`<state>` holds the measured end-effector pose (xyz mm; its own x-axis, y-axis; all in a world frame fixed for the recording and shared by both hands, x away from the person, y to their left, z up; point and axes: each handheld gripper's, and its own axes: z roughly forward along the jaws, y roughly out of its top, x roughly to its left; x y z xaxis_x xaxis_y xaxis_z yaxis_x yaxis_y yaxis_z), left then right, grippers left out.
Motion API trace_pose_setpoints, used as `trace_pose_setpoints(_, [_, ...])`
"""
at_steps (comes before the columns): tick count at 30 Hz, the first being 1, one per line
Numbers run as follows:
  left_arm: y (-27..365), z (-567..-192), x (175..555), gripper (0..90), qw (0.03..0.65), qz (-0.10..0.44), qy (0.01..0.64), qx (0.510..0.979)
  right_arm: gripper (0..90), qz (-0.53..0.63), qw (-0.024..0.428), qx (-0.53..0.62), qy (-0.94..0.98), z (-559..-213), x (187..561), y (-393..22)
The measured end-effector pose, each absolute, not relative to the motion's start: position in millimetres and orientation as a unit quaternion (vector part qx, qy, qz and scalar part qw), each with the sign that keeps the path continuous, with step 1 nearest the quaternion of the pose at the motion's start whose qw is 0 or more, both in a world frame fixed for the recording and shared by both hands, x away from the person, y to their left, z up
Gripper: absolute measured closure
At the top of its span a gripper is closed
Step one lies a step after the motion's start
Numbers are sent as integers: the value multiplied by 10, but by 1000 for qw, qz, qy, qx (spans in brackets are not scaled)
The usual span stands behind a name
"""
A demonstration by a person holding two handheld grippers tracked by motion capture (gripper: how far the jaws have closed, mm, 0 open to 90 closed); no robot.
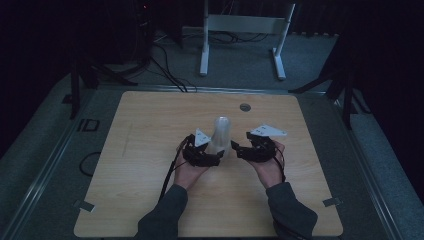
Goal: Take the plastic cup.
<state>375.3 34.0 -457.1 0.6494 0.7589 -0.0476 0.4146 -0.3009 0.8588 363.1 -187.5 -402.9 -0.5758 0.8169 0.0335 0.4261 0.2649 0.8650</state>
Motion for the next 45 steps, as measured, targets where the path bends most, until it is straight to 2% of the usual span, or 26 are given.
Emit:
trace_pose_setpoints(20, [223,-4619,3816,170,472,200,372,774,281,464,209,392,766,-3943,3742,-1640])
trace_pose_setpoints(24, [227,-4629,3816,204,475,203,375,770,281,466,209,390,766,-3934,3754,-1603])
trace_pose_setpoints(45, [225,-4674,3795,215,478,216,366,768,285,471,218,373,769,-3860,3833,-1456])
